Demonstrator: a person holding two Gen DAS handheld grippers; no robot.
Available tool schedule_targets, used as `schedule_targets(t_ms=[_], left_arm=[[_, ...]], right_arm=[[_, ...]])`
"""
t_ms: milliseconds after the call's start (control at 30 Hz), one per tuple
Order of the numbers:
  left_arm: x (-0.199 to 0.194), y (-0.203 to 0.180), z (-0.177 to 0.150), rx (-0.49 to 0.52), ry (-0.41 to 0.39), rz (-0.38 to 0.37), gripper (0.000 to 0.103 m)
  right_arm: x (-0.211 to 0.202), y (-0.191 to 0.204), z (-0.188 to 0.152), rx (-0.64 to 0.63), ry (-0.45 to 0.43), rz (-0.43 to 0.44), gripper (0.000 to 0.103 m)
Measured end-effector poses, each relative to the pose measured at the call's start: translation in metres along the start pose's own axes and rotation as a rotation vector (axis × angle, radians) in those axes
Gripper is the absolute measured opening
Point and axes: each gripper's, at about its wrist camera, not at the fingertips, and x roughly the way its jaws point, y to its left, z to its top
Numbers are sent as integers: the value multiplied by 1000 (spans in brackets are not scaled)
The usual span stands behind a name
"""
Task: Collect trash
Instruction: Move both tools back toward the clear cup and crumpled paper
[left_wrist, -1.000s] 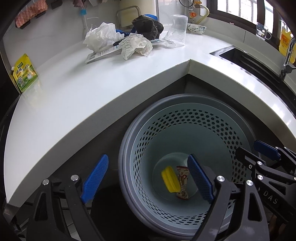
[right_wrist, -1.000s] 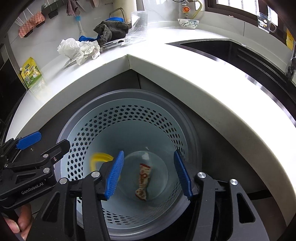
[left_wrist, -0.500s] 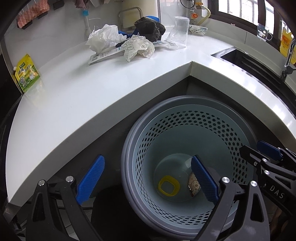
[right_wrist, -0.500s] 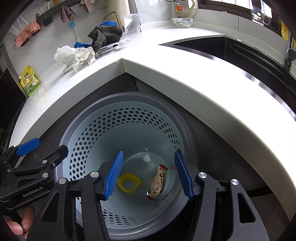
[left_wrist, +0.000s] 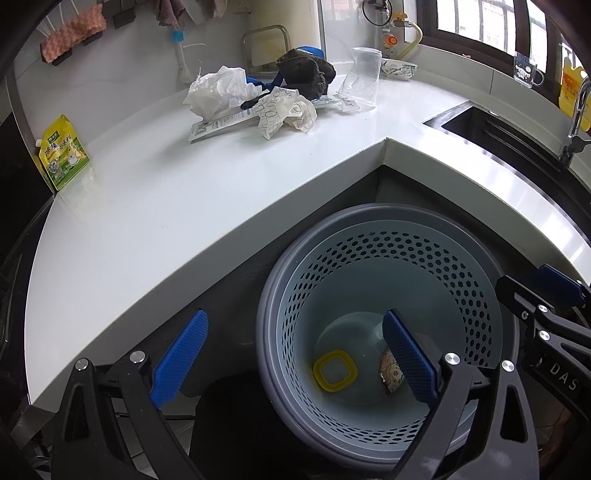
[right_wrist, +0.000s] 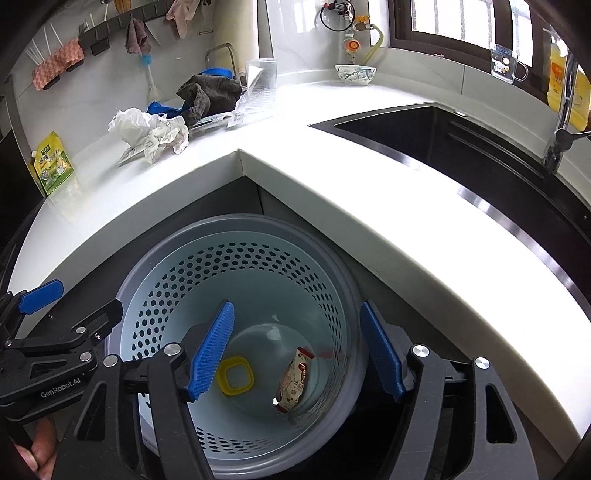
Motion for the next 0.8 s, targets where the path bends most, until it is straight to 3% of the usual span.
schedule_targets(t_ms=[133,400,800], left_arm=[[-4,1,1,0,-3,9,94],[-12,5,7,-14,-16,10,94],[-25,22,34,-75,-63,7,95]], right_arm=[[-7,1,6,-1,-5,-64,73],[-16,1,17,1,-18,-106,76],[-15,8,38,-35,-73,-87,76]])
